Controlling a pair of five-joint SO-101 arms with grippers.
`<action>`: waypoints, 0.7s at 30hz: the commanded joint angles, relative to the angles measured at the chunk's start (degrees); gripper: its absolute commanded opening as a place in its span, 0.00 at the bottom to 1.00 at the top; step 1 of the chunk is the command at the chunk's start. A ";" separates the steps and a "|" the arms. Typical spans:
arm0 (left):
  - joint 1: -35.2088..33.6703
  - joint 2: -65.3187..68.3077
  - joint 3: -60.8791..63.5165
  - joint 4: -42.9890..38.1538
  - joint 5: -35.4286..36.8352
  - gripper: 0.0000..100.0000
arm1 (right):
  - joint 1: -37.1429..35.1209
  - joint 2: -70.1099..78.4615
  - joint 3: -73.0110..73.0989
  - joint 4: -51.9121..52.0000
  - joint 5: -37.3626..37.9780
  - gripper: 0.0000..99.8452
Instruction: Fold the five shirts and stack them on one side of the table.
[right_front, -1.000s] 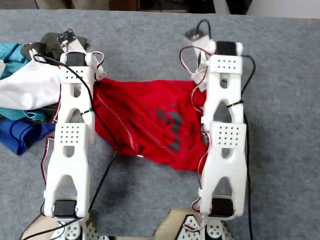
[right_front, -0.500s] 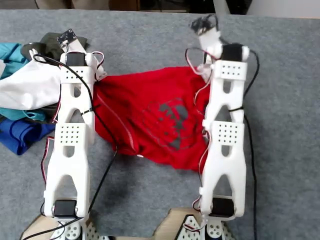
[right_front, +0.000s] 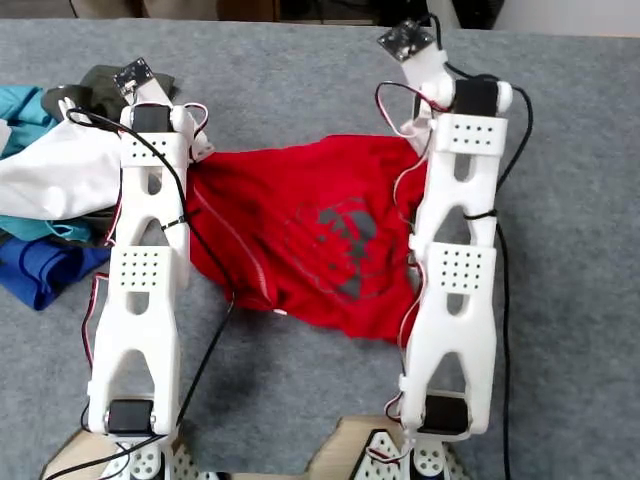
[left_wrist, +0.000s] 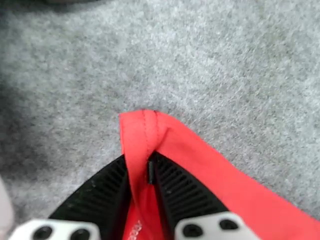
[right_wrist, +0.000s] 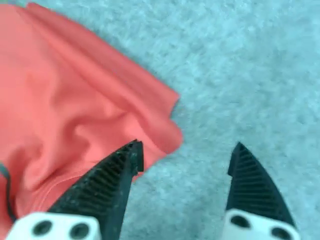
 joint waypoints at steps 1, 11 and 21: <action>0.09 -1.10 -2.64 -0.79 -0.44 0.02 | -3.38 -5.58 5.49 1.14 -0.97 0.21; 0.09 -1.10 -2.64 -0.79 -0.44 0.02 | -5.85 -5.76 32.75 1.14 -3.16 0.03; 0.09 -1.10 -2.64 -0.88 -0.44 0.02 | -6.02 -20.97 60.09 -0.09 -2.81 0.01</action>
